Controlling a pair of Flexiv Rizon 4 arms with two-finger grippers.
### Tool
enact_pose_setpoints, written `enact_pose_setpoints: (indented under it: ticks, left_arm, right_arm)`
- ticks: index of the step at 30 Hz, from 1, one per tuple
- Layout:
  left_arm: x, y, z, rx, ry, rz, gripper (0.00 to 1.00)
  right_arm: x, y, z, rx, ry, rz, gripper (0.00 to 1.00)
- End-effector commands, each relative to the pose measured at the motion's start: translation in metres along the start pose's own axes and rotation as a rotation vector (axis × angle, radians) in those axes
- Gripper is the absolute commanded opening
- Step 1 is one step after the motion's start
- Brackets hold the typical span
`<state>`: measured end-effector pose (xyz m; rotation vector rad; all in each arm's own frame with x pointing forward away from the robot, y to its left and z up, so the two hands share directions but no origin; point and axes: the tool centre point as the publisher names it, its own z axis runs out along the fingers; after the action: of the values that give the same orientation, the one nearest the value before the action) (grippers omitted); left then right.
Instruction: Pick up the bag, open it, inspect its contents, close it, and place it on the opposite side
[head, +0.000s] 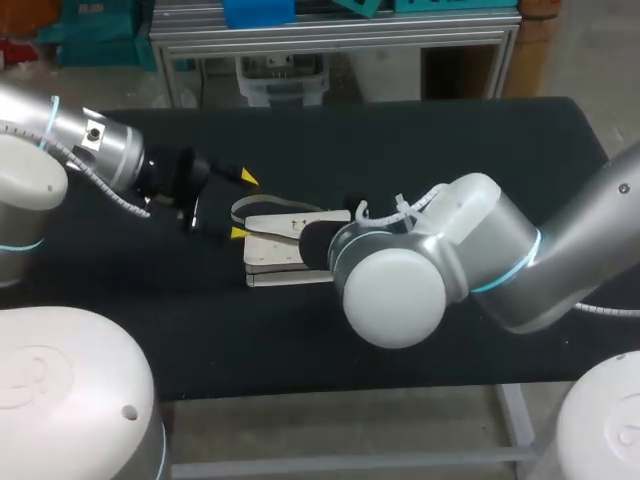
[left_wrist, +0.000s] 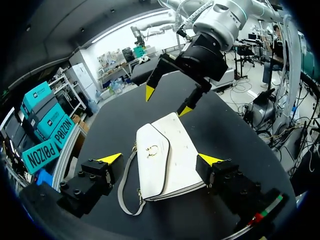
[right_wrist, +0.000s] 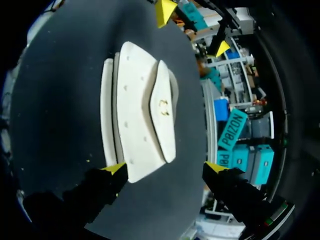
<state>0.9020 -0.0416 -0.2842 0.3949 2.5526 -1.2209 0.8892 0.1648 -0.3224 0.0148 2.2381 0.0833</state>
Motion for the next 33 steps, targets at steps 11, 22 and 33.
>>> enact_pose_setpoints:
  ticks: [11, 22, 33]
  left_arm:
    - [-0.004, 0.011, -0.002, -0.096, 0.099, -0.121, 1.00]
    - [-0.009, 0.023, -0.007, -0.159, 0.188, -0.384, 1.00]
    - [-0.008, 0.030, -0.021, -0.170, 0.111, -0.586, 1.00]
  right_arm:
    - [-0.031, -0.015, 0.017, -0.192, 0.290, -0.049, 1.00]
    - [-0.046, -0.010, 0.020, -0.120, 0.550, -0.055, 1.00]
    - [-0.030, 0.000, 0.004, 0.109, 0.703, 0.075, 1.00]
